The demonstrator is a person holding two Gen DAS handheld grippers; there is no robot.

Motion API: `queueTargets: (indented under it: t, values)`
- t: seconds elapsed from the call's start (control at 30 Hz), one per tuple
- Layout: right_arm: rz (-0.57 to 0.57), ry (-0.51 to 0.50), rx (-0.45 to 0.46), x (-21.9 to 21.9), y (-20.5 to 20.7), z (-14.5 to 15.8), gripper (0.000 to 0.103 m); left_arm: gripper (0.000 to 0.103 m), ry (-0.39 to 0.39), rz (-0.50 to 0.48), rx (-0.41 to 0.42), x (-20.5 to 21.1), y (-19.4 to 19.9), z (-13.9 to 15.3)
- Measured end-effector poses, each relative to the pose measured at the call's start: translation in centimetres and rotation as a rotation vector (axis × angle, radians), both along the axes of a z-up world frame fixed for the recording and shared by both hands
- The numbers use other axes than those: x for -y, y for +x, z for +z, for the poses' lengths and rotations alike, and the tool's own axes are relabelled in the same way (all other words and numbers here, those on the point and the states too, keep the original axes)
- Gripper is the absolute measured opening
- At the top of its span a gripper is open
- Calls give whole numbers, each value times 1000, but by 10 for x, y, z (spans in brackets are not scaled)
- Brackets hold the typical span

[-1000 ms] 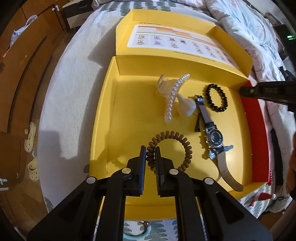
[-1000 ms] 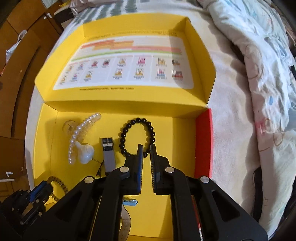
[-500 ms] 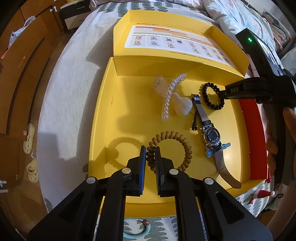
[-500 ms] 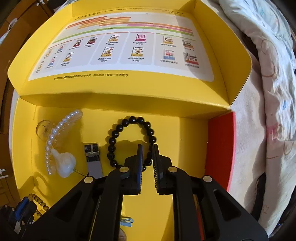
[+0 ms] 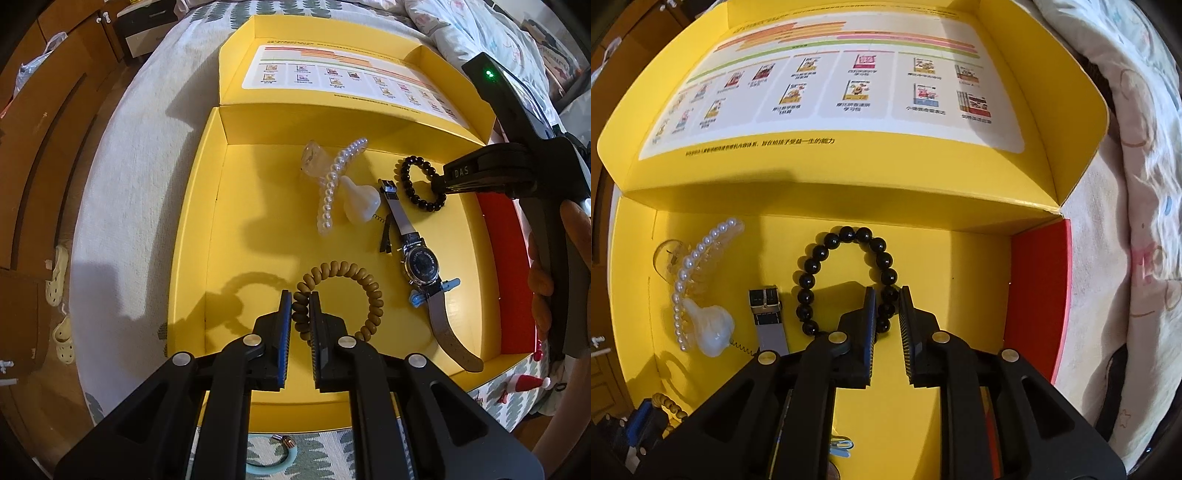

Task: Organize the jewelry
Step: 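Lift both bracelets out of the box and carry them onto the bedspread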

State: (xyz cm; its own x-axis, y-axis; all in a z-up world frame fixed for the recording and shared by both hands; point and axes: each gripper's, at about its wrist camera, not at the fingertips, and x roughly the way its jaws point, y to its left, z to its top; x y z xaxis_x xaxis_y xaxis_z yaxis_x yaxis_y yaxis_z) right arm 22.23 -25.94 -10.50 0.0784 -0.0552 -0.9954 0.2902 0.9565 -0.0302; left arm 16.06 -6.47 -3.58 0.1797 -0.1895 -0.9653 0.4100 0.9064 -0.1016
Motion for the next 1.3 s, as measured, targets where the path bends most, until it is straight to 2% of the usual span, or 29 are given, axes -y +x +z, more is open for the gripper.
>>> queueTargets:
  t: [0.17,0.37,0.47,0.7,0.97,1.3]
  values:
    - [-12,-34,-18,-6,6,-3,12,10,-1,-1,-5,0,0,0]
    - [-5,-49,-24,-9,4,-8,11,10,-9,-4,-4,-1,-1,3]
    - [-8,-67,3,-9,0,-2,11,10,-14,-6,-5,-1,-2,4]
    - [-3,-72,57,-14,-12,31,11,10,-16,-8,1,-2,-3,6]
    - [1,-125,86,-12,-30,75,11,10,-23,-8,11,-2,-7,13]
    - [-23,-131,160,-4,-75,138,11,10,-31,-11,51,-7,-27,40]
